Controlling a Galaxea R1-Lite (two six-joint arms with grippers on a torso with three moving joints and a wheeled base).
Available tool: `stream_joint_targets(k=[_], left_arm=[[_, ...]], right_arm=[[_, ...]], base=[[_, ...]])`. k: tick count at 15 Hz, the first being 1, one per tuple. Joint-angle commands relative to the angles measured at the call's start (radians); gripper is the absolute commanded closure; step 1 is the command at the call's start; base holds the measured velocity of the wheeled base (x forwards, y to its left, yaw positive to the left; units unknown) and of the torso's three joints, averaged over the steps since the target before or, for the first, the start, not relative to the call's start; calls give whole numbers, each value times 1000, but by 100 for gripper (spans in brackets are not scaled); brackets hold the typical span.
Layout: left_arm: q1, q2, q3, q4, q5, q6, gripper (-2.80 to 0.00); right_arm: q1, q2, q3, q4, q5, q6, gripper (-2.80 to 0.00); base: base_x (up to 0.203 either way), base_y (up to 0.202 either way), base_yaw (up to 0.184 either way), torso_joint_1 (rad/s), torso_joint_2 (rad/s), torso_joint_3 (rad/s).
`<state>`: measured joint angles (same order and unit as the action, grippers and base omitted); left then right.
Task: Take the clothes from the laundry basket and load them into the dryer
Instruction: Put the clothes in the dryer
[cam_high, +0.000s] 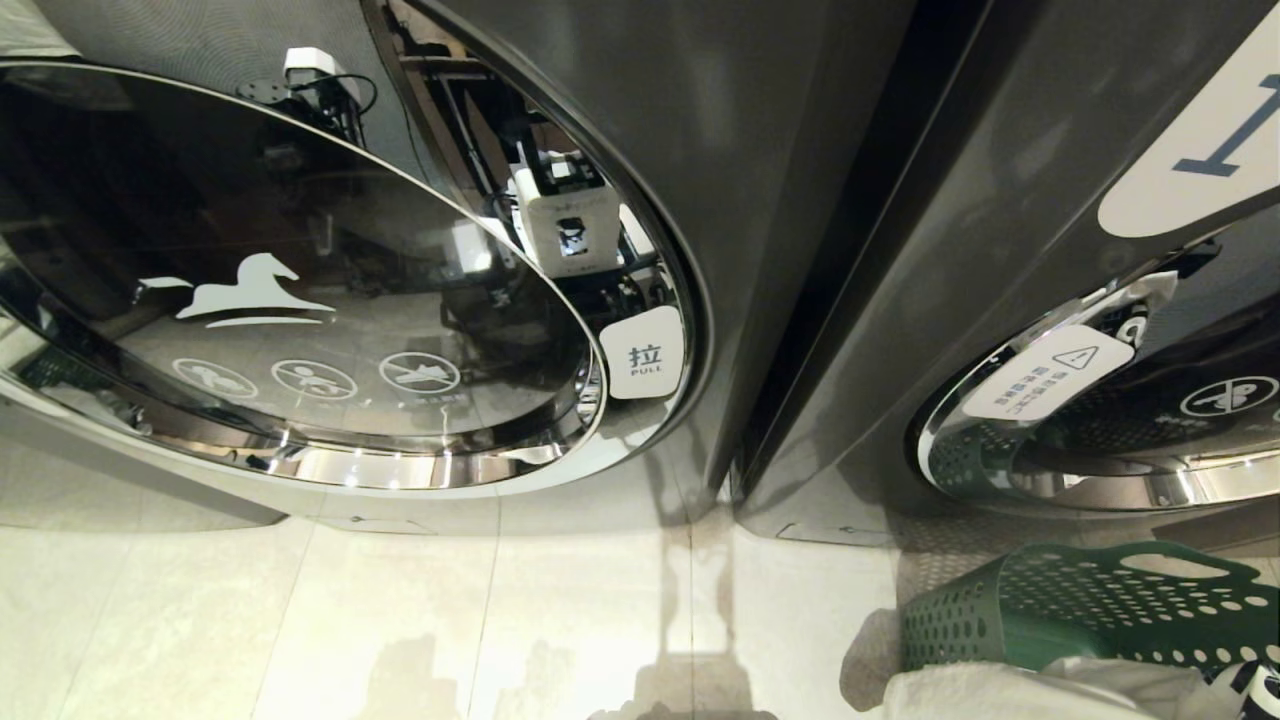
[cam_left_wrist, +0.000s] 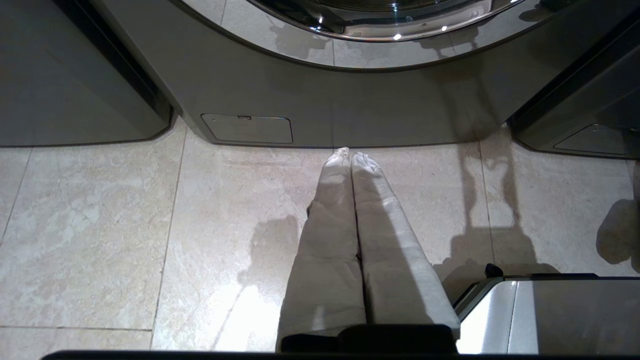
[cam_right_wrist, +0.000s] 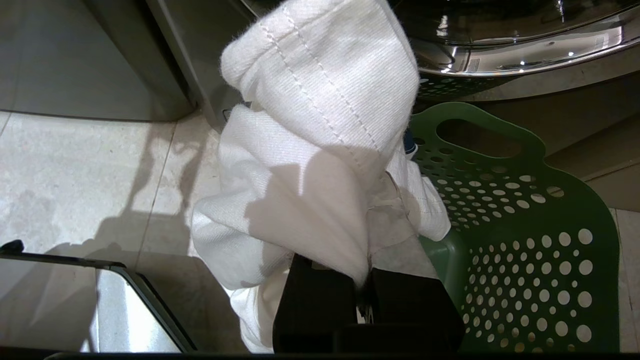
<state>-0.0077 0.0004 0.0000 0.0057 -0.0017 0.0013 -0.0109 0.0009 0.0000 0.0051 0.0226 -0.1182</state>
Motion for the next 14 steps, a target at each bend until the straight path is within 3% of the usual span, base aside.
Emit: stream_joint_targets(k=[1, 7, 14], left_arm=[[0, 0, 0, 0, 0, 0, 0], [0, 0, 0, 0, 0, -2, 0], [0, 0, 0, 0, 0, -1, 0]], right_arm=[[0, 1, 1, 0, 0, -3, 0], [0, 1, 1, 3, 0, -3, 0], [0, 1, 2, 3, -1, 2, 0]], base=[[0, 0, 0, 0, 0, 0], [0, 0, 0, 1, 0, 26], [0, 0, 0, 1, 1, 194]])
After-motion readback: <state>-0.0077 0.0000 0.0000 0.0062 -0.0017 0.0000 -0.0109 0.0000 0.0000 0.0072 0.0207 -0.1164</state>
